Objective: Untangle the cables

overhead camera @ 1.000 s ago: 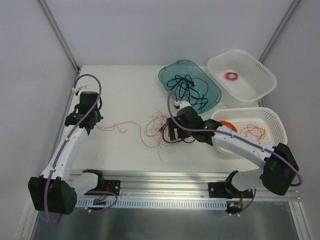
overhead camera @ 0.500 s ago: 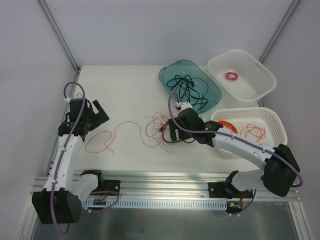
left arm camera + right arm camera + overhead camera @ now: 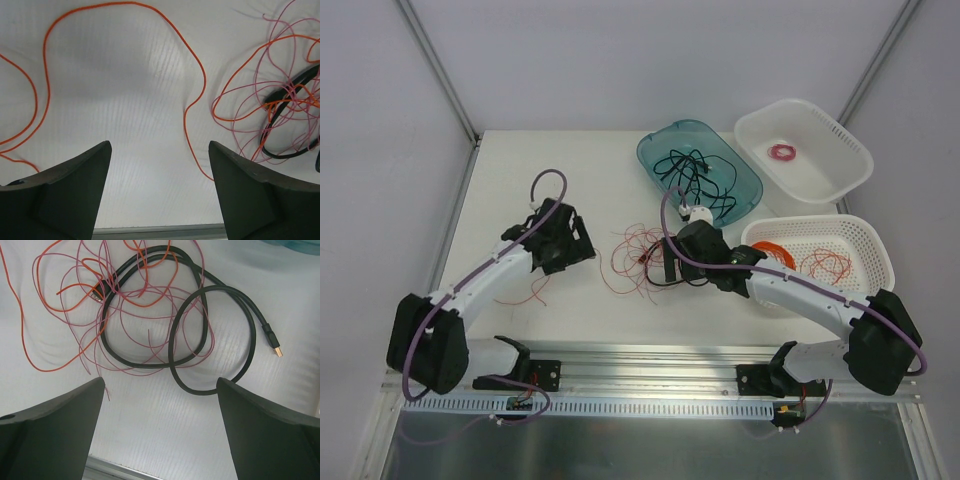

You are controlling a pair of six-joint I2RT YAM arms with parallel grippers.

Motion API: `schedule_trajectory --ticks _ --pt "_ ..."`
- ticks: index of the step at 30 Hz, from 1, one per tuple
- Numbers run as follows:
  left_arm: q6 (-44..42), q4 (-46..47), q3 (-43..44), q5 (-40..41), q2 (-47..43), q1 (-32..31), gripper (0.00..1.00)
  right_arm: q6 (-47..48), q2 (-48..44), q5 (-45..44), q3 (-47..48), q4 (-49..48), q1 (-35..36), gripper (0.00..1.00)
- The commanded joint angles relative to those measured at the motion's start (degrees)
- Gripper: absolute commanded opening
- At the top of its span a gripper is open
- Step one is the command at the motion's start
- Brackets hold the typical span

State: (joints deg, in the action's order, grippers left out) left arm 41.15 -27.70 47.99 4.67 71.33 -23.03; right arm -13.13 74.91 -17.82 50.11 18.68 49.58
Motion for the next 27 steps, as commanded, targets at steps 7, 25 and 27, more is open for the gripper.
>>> schedule_trajectory --ticks 7,25,27 --pt "2.4 6.2 4.9 4.6 14.1 -5.9 0.65 -1.6 0.7 -1.4 -0.4 -1.7 -0.8 0.97" --pt "2.3 7.8 8.0 8.4 24.3 -8.4 0.28 -3.1 8.0 3.7 -1.5 -8.9 -2.8 0.97" --pt "1.9 7.8 7.4 9.7 22.5 -8.5 0.12 -3.9 9.5 4.7 -2.2 -10.0 -3.3 0.97"
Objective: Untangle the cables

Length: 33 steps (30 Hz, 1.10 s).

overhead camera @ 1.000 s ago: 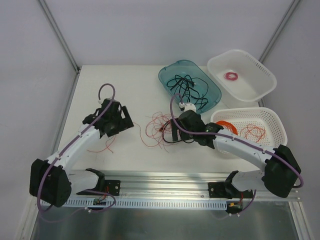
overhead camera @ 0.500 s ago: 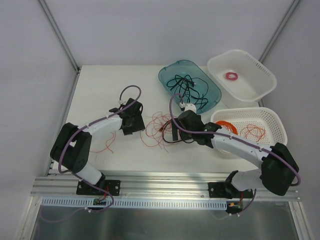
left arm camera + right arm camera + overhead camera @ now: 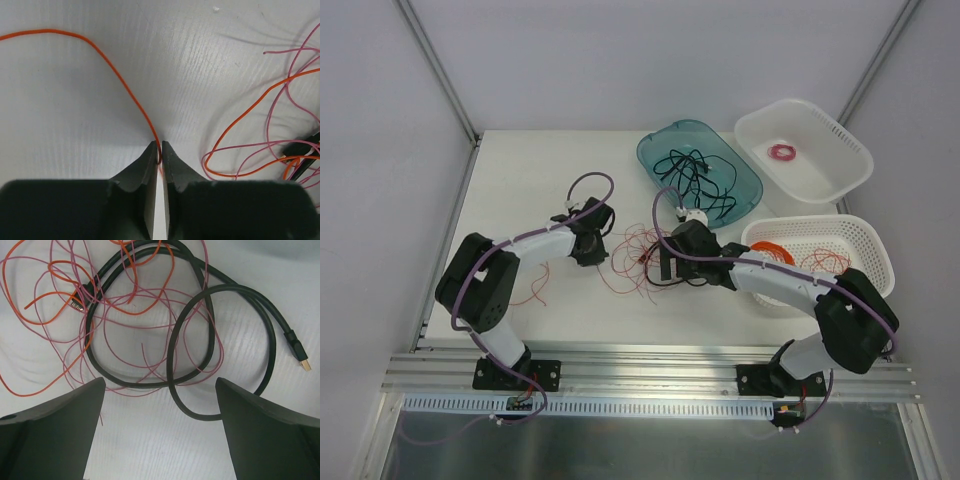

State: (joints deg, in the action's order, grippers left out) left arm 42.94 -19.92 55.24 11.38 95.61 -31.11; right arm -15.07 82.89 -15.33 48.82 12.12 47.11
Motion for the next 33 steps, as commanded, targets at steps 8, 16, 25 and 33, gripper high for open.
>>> schedule_trajectory --ticks 8,16,25,33 --pt "-8.1 -3.4 -0.6 9.5 -17.5 -0.4 0.0 -5.9 5.4 9.4 -2.1 -4.9 -4.4 0.97" --pt "-24.3 -18.2 14.5 20.2 -32.7 0.7 0.0 -9.6 8.2 14.7 -4.1 -6.8 -7.6 0.97" --pt "-36.0 -25.2 37.0 29.8 -38.0 2.9 0.0 -12.3 10.9 19.0 -5.6 -8.3 -10.2 0.97" --pt "-36.3 -25.3 43.1 24.8 -35.5 2.9 0.0 -11.7 10.2 19.3 -5.4 -8.5 -10.2 0.97"
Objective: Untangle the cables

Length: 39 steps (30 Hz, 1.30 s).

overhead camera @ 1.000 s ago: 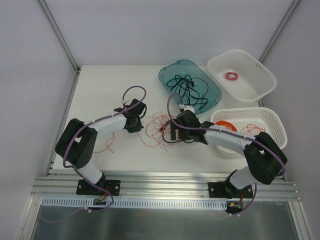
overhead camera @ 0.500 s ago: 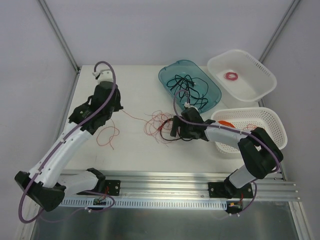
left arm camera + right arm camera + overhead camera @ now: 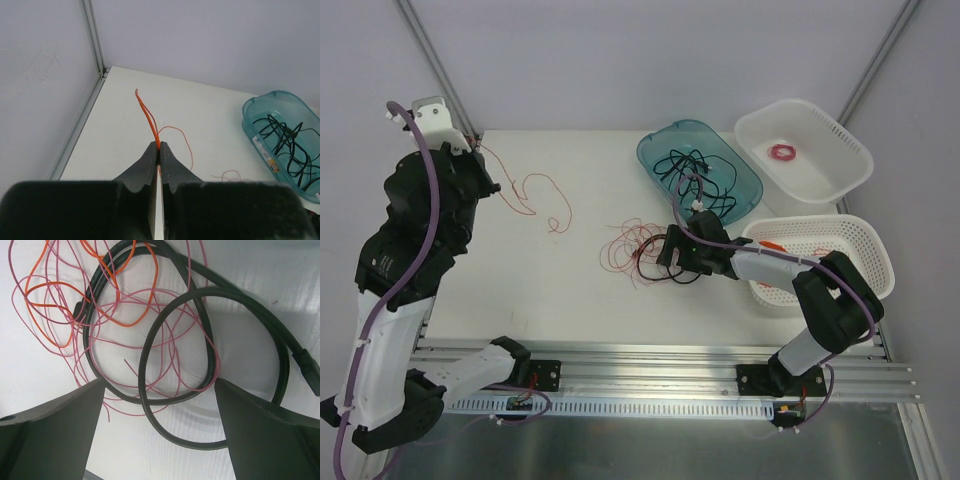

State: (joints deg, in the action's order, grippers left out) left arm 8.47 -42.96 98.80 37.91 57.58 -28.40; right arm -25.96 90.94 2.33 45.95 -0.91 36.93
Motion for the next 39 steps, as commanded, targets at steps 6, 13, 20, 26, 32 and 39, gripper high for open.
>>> schedule_trajectory --ticks 6,13,20,26,32,39 --pt "1.9 -2.1 -6.7 -4.3 3.9 0.3 0.0 1.4 -1.2 0.2 -2.5 6.2 0.5 0.97" --pt "7.5 1.1 -19.9 -9.2 5.1 5.9 0.0 5.7 -5.6 -4.3 -0.2 9.7 4.2 0.97" --pt "13.3 8.0 -35.2 -15.2 7.0 14.0 0.0 7.2 -8.1 -4.7 0.3 10.1 6.2 0.97" --pt "16.8 14.2 -45.5 -15.2 10.5 17.8 0.03 7.6 -8.0 -3.7 -0.3 9.1 6.3 0.97" --pt "21.8 15.9 -49.5 -16.0 15.8 20.1 0.15 7.8 -7.9 -3.6 -0.5 8.5 6.5 0.97" --pt "26.2 16.9 -50.7 -16.8 19.9 21.0 0.45 8.1 -8.1 -3.0 -1.0 7.8 6.4 0.97"
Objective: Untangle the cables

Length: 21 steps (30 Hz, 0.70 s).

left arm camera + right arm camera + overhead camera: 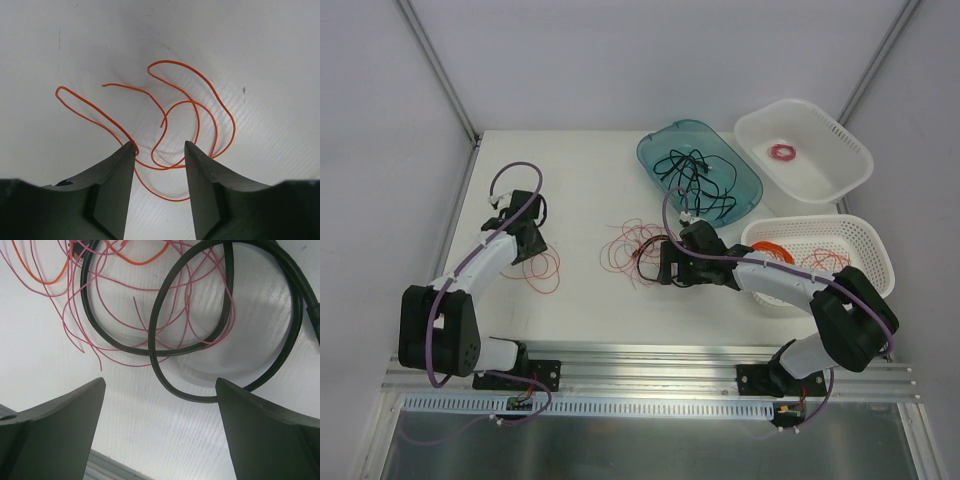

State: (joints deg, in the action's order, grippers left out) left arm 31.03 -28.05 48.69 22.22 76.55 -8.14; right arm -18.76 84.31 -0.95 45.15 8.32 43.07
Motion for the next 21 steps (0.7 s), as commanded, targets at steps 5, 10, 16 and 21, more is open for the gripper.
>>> schedule_trajectory --ticks 5,10,16,21 --pt "4.0 3.3 -1.3 -3.1 3.3 0.9 0.59 1.1 -1.5 0.4 -0.5 -1.6 0.3 0.97" --pt "4.5 3.9 -1.4 -4.1 6.6 1.1 0.59 1.4 -1.9 0.5 -0.7 -1.8 0.3 0.97" --pt "4.6 4.8 -1.3 -3.8 10.0 1.1 0.49 1.5 -2.4 0.5 -0.8 -1.5 0.3 0.97" --pt "4.9 4.9 -0.8 -4.8 12.7 1.1 0.33 1.7 -2.9 0.4 -0.6 -1.1 0.3 0.97"
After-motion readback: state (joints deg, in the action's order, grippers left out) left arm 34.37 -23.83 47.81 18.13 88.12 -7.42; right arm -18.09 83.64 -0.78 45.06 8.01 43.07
